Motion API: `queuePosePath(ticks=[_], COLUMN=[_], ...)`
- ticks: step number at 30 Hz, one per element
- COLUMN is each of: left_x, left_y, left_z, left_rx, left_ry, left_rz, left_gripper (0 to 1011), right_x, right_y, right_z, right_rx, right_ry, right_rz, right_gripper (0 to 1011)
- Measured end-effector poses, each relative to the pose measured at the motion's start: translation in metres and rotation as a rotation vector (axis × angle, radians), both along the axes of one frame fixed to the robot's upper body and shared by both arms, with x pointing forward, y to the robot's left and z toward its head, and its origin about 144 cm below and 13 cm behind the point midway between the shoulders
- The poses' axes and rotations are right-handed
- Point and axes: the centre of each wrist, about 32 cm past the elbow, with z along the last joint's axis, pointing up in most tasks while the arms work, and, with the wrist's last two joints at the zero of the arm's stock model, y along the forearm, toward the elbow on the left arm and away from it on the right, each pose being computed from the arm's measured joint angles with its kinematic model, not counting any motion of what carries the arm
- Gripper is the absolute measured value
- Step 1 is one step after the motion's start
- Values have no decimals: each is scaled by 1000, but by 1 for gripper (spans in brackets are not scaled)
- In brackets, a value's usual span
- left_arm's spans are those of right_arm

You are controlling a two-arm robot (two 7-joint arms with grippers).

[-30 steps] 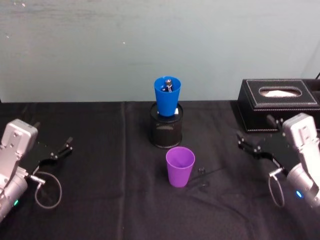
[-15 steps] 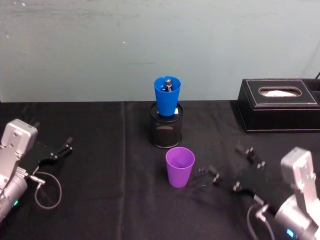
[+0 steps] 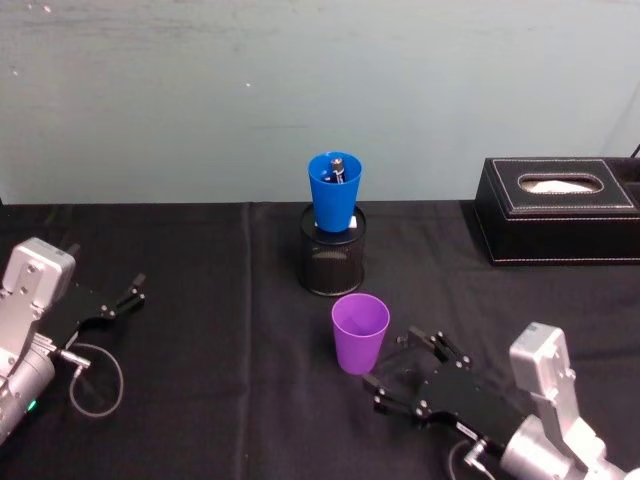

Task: Pick up one cup with a gripper and tap it against the other cup.

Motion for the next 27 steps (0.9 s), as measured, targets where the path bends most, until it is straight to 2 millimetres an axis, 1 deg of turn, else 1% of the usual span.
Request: queuePosePath(ticks=[8,15,21,27], left_x=[0,0,0,0], left_y=[0,0,0,0], left_z=[0,0,0,0], left_rx=[0,0,0,0], left_ry=[0,0,0,0], left_rz=[0,0,0,0], left_gripper=[1000,1000,1000,1000], right_x=[24,40,51,55], right_y=[9,17,24,27], right_z=[1,4,5,4], right_rx=[-1,-6,-13,-12], right_ry=[14,10,7,12], right_rz=[-4,1,10,17], right_gripper=[1003,1003,1003,1003])
